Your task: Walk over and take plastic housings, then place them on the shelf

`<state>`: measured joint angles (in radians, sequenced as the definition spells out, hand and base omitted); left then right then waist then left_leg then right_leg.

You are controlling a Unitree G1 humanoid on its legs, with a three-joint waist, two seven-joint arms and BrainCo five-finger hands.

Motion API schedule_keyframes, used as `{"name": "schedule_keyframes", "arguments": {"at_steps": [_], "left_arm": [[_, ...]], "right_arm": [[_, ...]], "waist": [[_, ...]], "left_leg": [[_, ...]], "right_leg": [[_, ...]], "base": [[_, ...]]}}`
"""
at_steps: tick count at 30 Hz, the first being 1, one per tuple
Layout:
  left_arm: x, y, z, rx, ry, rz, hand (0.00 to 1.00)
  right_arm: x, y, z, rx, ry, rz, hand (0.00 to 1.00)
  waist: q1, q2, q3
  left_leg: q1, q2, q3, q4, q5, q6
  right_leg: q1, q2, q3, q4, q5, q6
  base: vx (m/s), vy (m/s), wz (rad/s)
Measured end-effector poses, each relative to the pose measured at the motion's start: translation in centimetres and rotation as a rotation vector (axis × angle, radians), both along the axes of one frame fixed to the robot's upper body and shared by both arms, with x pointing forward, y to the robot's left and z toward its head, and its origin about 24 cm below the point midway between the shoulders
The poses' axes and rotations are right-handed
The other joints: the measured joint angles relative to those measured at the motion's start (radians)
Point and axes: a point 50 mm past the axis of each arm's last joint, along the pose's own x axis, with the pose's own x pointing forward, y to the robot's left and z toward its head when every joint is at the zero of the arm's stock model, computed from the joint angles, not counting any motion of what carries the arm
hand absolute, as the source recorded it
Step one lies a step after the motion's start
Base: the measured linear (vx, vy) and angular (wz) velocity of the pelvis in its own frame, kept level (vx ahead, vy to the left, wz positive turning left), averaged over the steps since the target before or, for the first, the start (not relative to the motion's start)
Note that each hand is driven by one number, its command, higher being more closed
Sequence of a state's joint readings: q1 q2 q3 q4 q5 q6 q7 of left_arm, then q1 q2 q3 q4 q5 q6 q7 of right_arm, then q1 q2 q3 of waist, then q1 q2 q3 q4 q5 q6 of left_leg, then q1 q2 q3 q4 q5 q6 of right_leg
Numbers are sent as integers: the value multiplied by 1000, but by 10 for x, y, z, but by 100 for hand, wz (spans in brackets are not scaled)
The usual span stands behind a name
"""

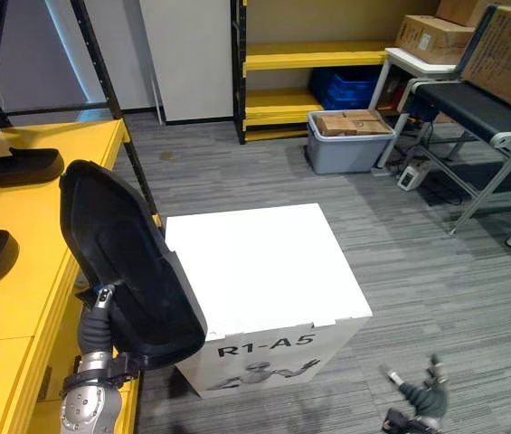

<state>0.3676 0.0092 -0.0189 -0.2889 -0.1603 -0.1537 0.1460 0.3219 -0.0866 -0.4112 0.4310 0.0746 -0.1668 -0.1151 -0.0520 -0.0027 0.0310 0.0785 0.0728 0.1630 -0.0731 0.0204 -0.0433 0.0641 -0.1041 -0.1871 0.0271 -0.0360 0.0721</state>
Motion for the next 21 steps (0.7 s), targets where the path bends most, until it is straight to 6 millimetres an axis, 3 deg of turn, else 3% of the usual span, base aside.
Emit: {"name": "schedule_keyframes", "arguments": {"at_steps": [2,8,12,16,19,21], "left_arm": [[1,-4,3,3,-15,-22,100],[1,-9,6,11,-29,-40,100],[2,-16,6,-8,-33,-57,100],[8,-27,11,-15,-59,-87,100],[15,-26,18,3,-93,-76,100],[16,-25,19,5,-98,-68,100]], "right_arm": [[-11,20,-21,92,84,35,0],[-24,60,-51,251,220,142,0],[-31,71,-61,289,291,172,0],[-34,75,-66,308,338,195,0],[-25,83,-69,312,353,248,0],[-19,86,-69,311,353,275,0]], "waist": [[10,0,0],[35,0,-2],[58,-1,-1],[70,-9,4],[72,-28,1],[90,-26,4]], "left_leg": [[5,-1,2,1,-2,0],[15,-5,3,-1,-7,-1],[16,-10,2,5,-8,0],[9,-31,-59,38,-22,10],[-26,-54,-108,49,-21,8],[-41,-58,-130,53,-12,10]], "right_leg": [[3,-3,2,4,-2,3],[5,-10,4,19,-10,7],[5,-15,3,38,-21,7],[-16,-49,16,178,-91,17],[-30,-66,68,202,-135,23],[-28,-65,51,200,-143,19]], "base": [[-13,14,-2],[0,0,0],[-10,11,6],[-13,8,45],[-8,-5,47],[-21,-62,41]]}}
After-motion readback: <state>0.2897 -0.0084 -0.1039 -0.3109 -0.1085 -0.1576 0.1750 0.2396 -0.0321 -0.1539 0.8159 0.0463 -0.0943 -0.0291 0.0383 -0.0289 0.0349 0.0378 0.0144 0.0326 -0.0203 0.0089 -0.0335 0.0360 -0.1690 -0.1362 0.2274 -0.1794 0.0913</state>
